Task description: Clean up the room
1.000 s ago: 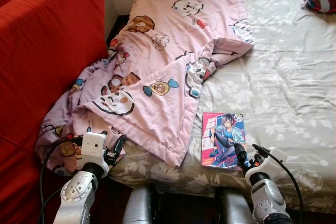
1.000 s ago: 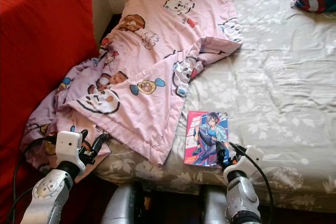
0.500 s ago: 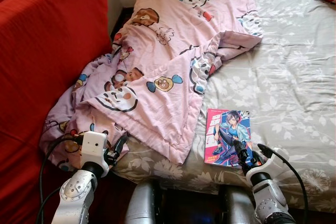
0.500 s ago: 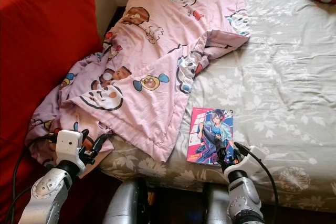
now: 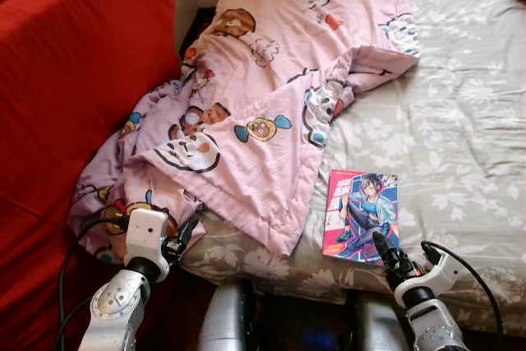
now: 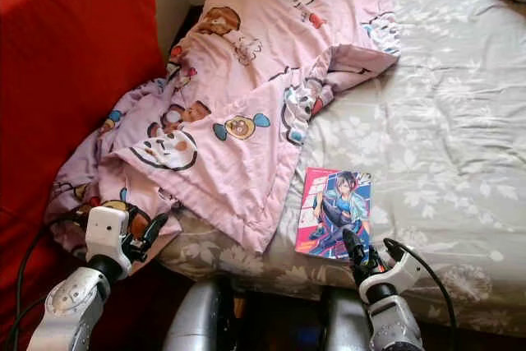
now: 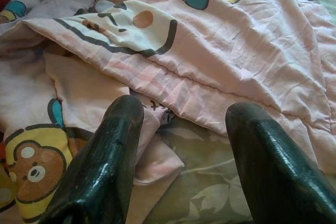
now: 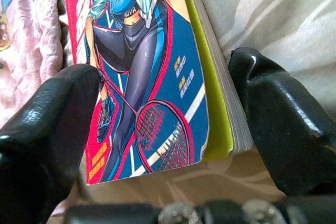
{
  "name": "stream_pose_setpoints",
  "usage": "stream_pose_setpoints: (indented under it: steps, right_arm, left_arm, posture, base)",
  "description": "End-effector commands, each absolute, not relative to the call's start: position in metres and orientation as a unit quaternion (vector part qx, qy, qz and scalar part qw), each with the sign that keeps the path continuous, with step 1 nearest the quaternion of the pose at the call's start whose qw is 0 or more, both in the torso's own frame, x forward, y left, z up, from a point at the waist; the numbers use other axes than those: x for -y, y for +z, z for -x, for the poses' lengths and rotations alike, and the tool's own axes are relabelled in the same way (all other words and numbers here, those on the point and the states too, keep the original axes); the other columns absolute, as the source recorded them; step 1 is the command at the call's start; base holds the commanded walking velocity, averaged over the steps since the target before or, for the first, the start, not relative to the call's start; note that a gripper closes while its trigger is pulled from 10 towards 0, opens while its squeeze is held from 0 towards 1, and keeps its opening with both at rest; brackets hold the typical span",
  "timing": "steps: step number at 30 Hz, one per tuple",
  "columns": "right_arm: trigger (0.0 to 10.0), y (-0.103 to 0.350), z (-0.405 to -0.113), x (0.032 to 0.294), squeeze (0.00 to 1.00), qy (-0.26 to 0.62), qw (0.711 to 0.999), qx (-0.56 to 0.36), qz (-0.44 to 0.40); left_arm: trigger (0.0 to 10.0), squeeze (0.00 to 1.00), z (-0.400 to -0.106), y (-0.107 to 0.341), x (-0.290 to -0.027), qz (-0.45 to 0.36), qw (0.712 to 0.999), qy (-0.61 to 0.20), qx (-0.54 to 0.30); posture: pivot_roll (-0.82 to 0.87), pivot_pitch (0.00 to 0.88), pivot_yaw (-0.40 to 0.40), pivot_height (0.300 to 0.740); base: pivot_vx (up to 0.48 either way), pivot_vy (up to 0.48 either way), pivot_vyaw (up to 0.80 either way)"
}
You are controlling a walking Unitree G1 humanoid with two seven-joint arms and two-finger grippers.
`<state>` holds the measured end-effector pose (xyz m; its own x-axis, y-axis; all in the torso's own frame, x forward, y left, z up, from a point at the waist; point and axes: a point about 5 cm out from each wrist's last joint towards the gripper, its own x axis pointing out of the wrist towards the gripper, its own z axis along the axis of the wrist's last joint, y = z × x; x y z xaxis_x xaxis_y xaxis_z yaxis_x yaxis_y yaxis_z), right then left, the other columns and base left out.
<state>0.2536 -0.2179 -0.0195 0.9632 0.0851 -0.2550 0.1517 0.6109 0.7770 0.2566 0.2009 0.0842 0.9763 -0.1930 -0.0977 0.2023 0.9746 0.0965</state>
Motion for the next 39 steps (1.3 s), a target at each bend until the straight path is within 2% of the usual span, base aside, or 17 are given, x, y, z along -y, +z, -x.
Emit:
stream_pose_setpoints:
  steps: [1, 20, 39]
  right_arm:
    - [10.0, -0.036, -0.239, 0.201, 0.00, -0.019, 0.864, -0.175, -0.472]
    - [10.0, -0.052, -0.220, 0.190, 0.00, -0.038, 0.837, -0.210, -0.503]
    - [10.0, -0.055, -0.217, 0.177, 0.00, -0.022, 0.831, -0.235, -0.503]
  left_arm:
    - [10.0, 0.00, -0.250, 0.082, -0.208, -0.056, 0.992, -0.095, -0.056]
    - [10.0, 0.00, -0.249, 0.082, -0.205, -0.061, 0.991, -0.100, -0.061]
    - [10.0, 0.00, -0.250, 0.082, -0.205, -0.063, 0.991, -0.100, -0.061]
  posture:
    - [0.16, 0.248, 0.174, 0.616]
    - [0.17, 0.246, 0.173, 0.616]
    - [0.17, 0.245, 0.171, 0.616]
  base:
    - [0.000, 0.000, 0.00]
    - [0.000, 0.000, 0.00]
    - [0.000, 0.000, 0.00]
